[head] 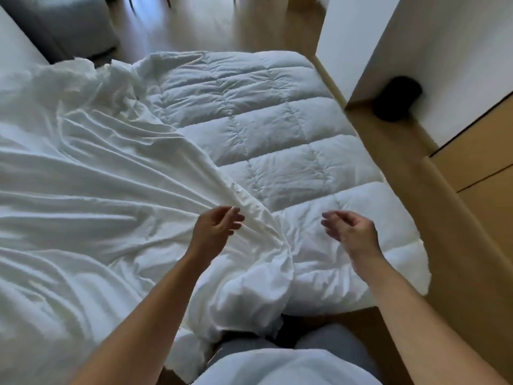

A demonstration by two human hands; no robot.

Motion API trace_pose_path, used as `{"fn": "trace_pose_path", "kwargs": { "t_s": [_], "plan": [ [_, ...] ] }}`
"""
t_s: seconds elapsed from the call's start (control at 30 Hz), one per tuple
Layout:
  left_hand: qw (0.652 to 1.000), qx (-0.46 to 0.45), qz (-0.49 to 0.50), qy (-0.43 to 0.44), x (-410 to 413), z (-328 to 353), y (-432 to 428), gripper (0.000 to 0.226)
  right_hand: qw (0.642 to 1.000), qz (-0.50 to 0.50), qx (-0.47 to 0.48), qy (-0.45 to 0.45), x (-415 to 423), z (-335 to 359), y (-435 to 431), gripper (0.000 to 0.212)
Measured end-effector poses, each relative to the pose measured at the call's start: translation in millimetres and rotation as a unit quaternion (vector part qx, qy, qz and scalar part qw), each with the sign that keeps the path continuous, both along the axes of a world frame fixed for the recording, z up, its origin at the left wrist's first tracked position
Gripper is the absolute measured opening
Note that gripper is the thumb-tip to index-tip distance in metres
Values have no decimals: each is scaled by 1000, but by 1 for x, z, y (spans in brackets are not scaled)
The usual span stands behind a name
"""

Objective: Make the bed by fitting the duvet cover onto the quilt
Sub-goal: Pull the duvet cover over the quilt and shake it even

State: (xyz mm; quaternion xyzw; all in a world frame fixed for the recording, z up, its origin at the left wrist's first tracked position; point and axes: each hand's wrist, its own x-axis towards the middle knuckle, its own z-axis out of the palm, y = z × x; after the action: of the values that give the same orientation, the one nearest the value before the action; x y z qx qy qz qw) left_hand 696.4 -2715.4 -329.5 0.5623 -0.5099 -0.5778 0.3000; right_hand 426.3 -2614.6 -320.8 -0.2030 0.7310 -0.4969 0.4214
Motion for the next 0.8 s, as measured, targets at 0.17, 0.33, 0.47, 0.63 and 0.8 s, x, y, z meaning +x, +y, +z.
{"fn": "trace_pose_path", "kwargs": {
  "t_s": [0.17, 0.33, 0.47, 0.63, 0.8],
  "plan": [
    [996, -34, -24, 74, -22, 63, 6, 18, 988, -114, -103, -15, -27, 80, 43, 12],
    [990, -63, -79, 104, -74, 105, 22, 18, 973, -180, -146, -6, -64, 119, 92, 16],
    [983, -79, -113, 118, -120, 132, 38, 19, 961, -218, -171, -11, -102, 133, 130, 15],
    [979, -94, -128, 125, -197, 154, 74, 18, 955, -227, -191, -4, -175, 142, 182, 18],
    [973, -115, -130, 153, -289, 169, 127, 22, 961, -194, -184, 64, -265, 148, 239, 16]
  ]
}}
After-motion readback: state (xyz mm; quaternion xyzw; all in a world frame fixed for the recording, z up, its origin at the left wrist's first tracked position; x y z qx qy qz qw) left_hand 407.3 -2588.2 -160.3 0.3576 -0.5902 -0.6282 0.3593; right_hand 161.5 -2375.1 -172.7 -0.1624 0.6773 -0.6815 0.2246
